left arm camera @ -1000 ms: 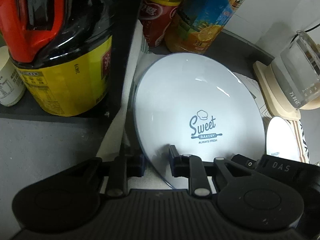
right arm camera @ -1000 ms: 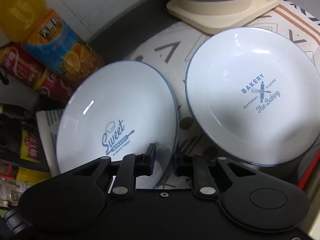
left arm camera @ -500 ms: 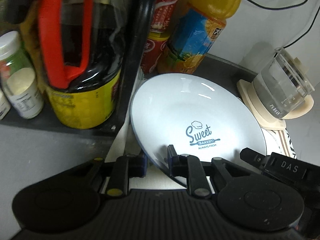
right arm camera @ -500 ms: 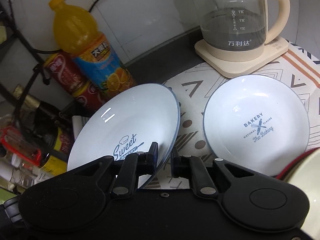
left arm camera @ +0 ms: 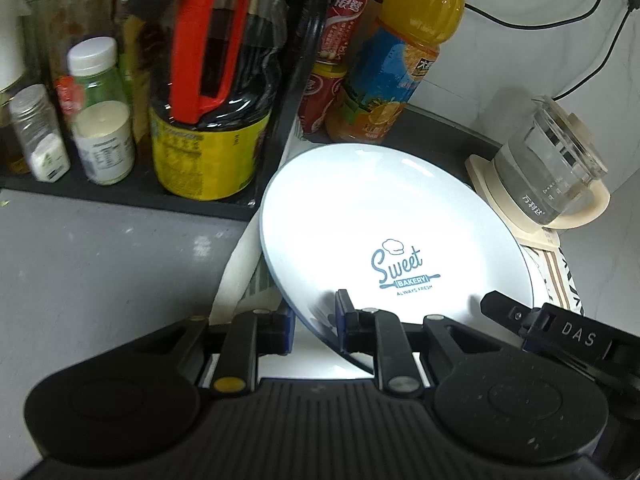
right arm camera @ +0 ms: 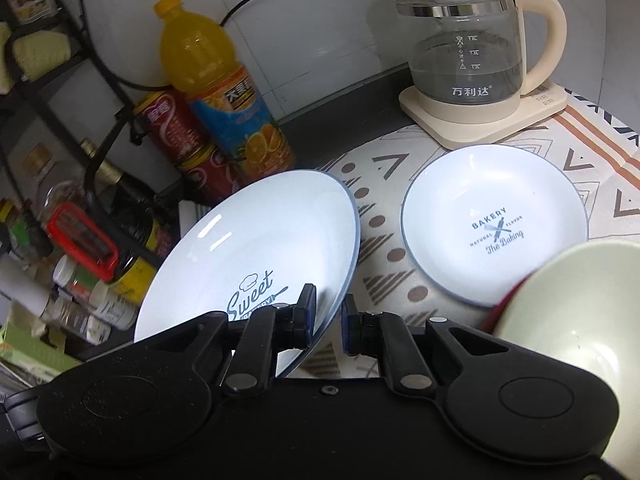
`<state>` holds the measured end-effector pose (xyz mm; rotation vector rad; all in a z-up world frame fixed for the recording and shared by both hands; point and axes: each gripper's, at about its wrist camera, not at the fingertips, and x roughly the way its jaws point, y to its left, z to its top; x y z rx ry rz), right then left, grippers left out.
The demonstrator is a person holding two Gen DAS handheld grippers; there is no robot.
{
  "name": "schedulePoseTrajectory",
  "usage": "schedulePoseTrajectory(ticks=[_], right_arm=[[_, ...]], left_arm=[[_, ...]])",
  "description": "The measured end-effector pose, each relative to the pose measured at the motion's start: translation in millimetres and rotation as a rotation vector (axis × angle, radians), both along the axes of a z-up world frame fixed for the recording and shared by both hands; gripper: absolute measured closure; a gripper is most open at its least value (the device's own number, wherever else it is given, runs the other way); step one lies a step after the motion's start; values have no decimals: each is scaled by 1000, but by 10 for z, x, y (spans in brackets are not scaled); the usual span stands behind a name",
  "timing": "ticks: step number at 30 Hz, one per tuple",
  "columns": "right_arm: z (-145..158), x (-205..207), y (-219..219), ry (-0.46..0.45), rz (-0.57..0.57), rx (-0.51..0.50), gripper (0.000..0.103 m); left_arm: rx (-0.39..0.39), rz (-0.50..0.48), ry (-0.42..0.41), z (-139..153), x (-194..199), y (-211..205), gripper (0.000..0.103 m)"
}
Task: Organize plates and bowls
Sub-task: 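Lift the Sweet Bakery plate and carry it over the flower-motif plate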
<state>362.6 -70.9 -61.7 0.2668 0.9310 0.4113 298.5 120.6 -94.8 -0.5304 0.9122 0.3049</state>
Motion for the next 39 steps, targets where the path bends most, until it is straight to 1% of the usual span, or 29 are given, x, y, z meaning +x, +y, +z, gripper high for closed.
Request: schedulePoseTrajectory(ticks=[17,29,39], right_arm=[[30,-512,9,-6,83,-4,91],[-56,-835,-98,1,119,-30,91],[-110,-950,-232,6,135,-61,91]], left_arm=[[15,67,6,60,-673,-82,85],[-2,103,27,-19,-1076,-190,85],[-26,112,43,-125,-1263,-368,85]])
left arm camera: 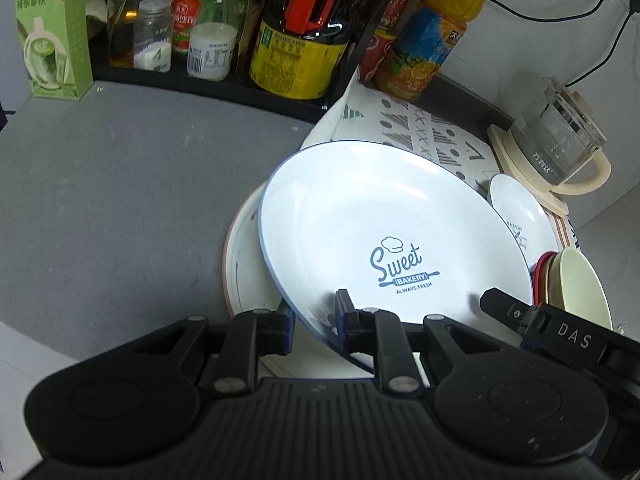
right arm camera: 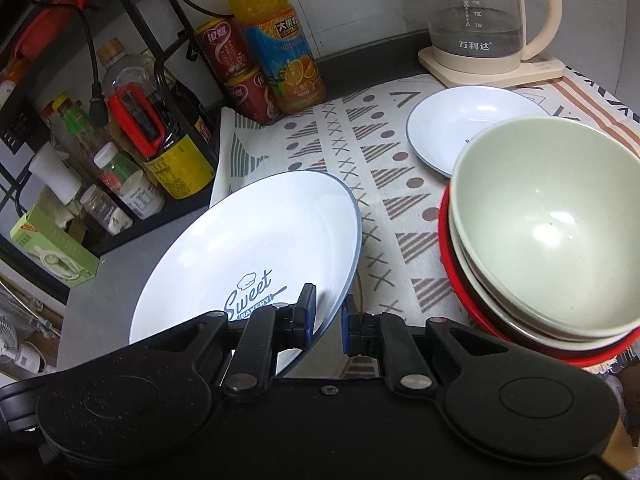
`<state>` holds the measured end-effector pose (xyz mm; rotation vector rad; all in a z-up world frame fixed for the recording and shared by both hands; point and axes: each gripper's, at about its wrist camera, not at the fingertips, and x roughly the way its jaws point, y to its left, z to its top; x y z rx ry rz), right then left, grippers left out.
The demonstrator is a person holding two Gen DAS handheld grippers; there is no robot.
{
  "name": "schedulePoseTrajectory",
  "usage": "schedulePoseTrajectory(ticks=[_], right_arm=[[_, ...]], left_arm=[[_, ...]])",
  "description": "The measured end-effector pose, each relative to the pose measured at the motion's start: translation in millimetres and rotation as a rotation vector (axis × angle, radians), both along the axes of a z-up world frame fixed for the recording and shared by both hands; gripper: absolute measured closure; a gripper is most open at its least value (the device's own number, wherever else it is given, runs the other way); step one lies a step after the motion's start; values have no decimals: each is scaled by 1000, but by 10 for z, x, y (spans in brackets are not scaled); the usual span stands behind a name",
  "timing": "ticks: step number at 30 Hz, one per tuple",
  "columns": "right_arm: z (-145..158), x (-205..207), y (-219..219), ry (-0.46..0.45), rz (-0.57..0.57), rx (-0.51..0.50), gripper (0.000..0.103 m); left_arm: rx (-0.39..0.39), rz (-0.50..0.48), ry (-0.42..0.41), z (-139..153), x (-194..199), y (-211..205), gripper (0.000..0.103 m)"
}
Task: Organize plates and bowls
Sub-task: 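Lift the Sweet Bakery plate and carry it over the flower-motif plate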
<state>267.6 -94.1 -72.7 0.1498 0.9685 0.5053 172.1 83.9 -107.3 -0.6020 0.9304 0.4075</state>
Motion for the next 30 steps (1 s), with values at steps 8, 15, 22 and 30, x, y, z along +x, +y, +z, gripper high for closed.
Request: schedulePoseTrajectory(ticks=[8,15,22,30], right_arm=[[-110,-52,-63,13,10,-16,91],[-164,-37,-92,28,3,-22,91],[-168,-52,-21,3,18,-68,91],[-191,-32,0,10,18,-78,92]], left_arm=[[-12,3,22,-86,-66,-98,84],[-15,-2,52,-148,-49,-144,84],[-26,-8,69,-182,9,-132,81],[-42,-22,115,-232,91,-149,74]])
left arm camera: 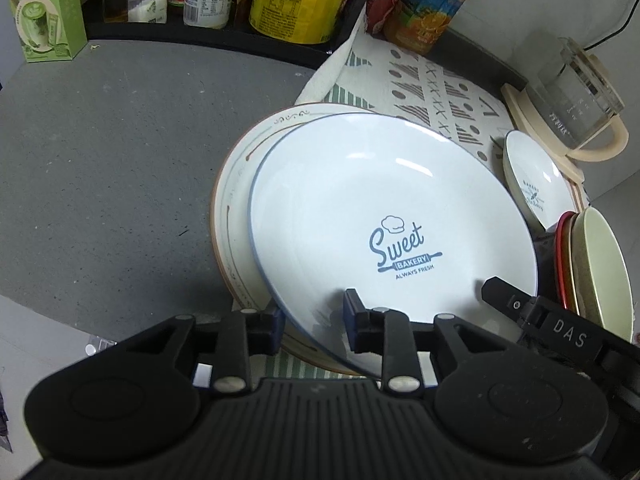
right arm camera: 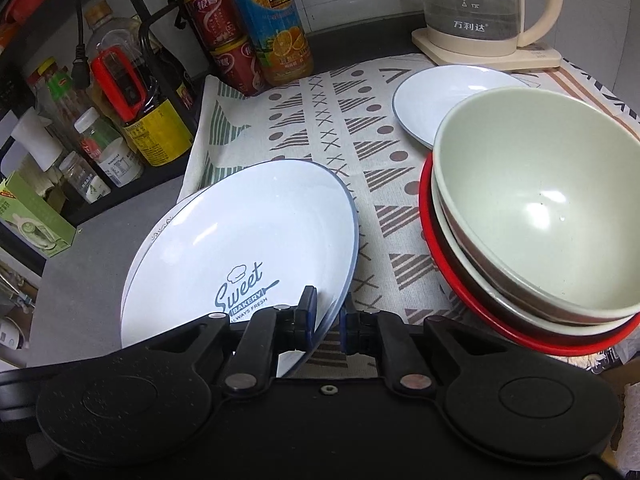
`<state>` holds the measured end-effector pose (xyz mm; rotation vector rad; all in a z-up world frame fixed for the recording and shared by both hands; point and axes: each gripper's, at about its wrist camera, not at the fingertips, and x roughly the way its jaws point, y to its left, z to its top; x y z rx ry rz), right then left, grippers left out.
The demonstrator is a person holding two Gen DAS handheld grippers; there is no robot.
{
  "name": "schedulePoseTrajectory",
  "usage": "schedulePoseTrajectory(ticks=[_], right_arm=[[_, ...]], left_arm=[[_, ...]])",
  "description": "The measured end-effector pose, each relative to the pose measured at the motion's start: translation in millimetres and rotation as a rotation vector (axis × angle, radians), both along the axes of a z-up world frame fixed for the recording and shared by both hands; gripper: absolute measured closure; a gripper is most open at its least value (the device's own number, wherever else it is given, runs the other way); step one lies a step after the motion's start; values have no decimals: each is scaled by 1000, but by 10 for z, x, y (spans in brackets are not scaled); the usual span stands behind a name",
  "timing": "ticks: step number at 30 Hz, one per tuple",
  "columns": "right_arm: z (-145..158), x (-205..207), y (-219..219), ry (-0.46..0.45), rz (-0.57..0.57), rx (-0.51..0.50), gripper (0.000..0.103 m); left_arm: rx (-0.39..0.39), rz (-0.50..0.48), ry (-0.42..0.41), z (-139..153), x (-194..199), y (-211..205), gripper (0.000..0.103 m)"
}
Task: Organize plates and bowls
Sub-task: 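Lower the Sweet Bakery plate onto the flower-motif plate and open both grippers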
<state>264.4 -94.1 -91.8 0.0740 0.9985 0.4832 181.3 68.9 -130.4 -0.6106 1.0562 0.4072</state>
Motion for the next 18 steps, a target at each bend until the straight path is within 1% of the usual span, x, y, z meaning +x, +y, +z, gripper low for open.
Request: schedulePoseTrajectory(ticks=[3,6,7,8,11,13,16,18], right_arm=[[-3,6,20,0,2,0,92],[-16,15,36,6,3,-3,92],[-24,18,41,6,2,-7,92],[-33,21,40,6,1,-11,92],[-47,40,43,12,-1,-7,93],[-51,46,49,11,2,-9,93],[-60,49,71,12,9,-15,92],[-75,52,81,17,6,-23,92]], left_arm=[[-8,-14,31,12,57,10,69],[-17,-14,60,36,88,41,69],[-9,-9,68,60,92,51,67],[10,-6,71,92,92,58,63],[55,-1,48,212,78,99,56],[74,8,35,263,69,151,55],[108,34,42,274,51,242,55],[108,47,47,260,36,297,55]])
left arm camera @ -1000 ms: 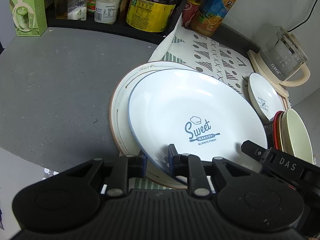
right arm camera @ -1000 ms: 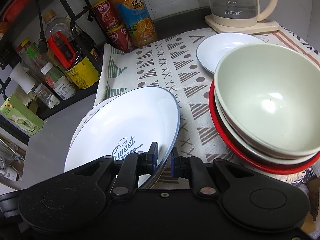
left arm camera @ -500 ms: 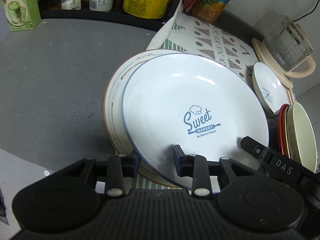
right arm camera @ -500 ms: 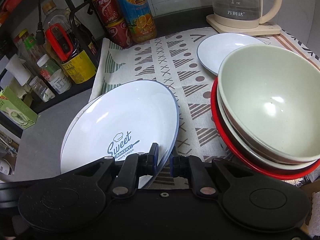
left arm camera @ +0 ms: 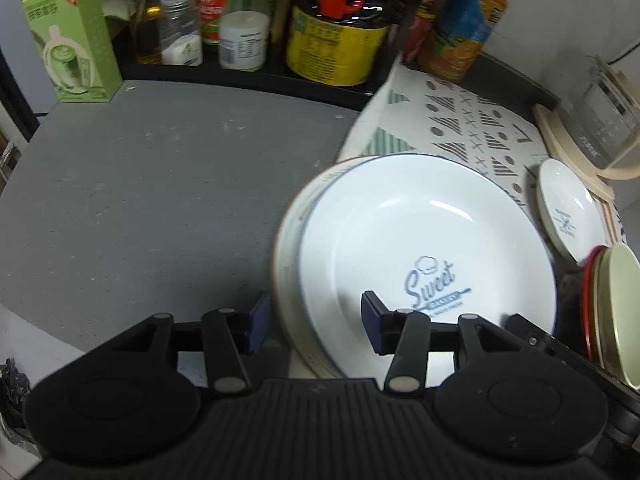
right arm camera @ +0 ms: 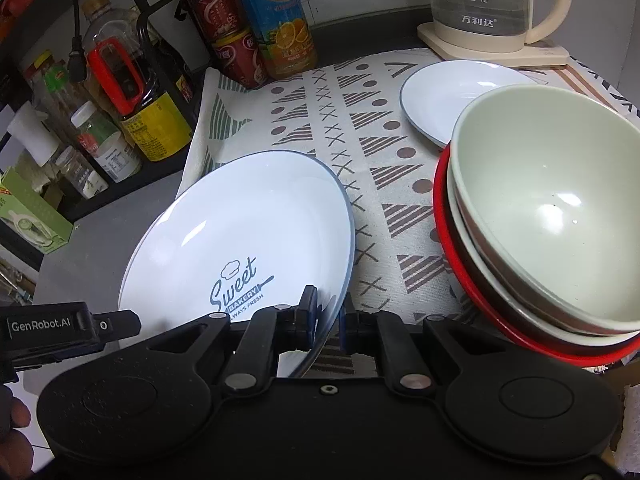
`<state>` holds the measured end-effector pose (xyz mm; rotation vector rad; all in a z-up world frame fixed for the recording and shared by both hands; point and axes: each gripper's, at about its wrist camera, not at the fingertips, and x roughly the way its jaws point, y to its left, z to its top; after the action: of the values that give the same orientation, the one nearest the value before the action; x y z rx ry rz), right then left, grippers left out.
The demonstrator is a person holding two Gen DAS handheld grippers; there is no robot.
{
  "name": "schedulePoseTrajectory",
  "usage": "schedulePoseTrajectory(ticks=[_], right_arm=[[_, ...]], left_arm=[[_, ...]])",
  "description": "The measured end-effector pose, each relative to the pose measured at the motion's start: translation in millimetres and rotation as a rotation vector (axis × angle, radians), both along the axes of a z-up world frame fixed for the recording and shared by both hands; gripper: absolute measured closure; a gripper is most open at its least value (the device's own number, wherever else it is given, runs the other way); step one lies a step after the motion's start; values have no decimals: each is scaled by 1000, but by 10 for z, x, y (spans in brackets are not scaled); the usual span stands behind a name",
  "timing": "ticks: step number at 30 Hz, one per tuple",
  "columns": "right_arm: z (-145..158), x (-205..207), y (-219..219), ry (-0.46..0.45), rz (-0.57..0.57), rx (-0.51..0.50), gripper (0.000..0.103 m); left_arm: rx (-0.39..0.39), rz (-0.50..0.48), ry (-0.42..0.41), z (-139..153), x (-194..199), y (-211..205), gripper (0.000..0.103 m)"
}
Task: Organize plates and bowls
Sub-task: 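Lower the Sweet Bakery plate onto the flower-motif plate and open both grippers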
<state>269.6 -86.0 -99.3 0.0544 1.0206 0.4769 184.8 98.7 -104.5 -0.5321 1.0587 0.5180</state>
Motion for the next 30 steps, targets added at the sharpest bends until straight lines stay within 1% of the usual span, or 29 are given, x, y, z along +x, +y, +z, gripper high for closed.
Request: schedulePoseTrajectory(ticks=[3,6,9,12,15,17,19,21,26,30], right_arm=[[-39,12,-3,16,-7,-8,90],[-48,12,24,11,-2,-17,90],[-76,16,44,17,4,-23,89],[-107,25,59,27,11,-27,88],[-134,34,77,37,16,-30,87],[-150,37,83,45,18,-29,86],[-170,30,93,53,23,-27,86],[-173,22,105,48,28,-35,86],[-168,47,100,64,28,-37,84],[-110,30,82,46,26,-39,84]], left_arm=[[1,8,10,-50,-4,47,55],[1,11,21,-109,-16,58,55],[16,1,30,-148,-29,44,56],[-6,1,20,-190,-39,63,61],[-19,-4,11,-218,-37,76,69],[-29,-9,5,-224,-25,81,78],[-36,-5,1,-217,-20,94,83],[-37,2,-3,-220,-28,105,84],[-43,5,-13,-224,-38,121,85],[-15,-1,6,-190,4,118,86]])
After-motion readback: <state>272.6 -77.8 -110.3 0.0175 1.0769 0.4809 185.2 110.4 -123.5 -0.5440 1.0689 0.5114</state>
